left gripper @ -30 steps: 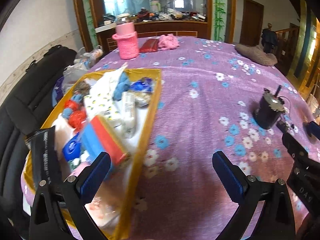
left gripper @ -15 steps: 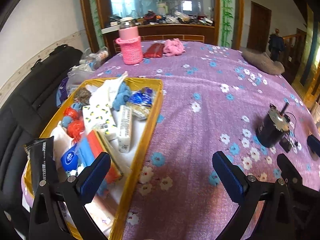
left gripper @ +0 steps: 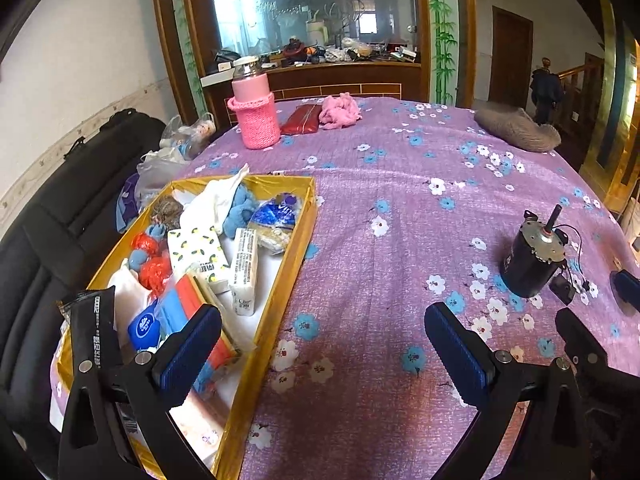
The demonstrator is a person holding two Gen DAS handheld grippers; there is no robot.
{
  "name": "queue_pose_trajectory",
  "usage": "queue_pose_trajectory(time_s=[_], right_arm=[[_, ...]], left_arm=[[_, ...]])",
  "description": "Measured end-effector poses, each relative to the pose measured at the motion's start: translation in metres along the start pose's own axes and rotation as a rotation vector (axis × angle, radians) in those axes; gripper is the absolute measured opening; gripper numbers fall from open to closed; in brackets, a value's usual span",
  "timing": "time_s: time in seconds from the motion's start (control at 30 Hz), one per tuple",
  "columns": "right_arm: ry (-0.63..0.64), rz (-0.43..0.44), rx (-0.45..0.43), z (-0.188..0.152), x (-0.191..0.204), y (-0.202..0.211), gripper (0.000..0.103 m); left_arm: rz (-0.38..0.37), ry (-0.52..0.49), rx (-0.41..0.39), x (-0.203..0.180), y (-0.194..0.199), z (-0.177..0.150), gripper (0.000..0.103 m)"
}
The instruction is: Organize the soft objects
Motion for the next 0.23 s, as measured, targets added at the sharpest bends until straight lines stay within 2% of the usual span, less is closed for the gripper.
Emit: queue_pose_trajectory(time_s=[0.23], right_arm=[[-0.03,-0.005,0.023,-0.007,-0.017,-0.003,0.075]], left_arm=[[0.014,-0.018,-0.01,-0.004,0.003,-0.001,0.103]])
Point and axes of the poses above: each gripper's, at about its wrist camera, not at the fingertips, and y roughly against the way its jaws point, x to its left, z to its top, the point moved 3 cm from there along -y, roughly the way its jaws point, and after that the axes turned 7 degrees about x, right-handed, at the moved point
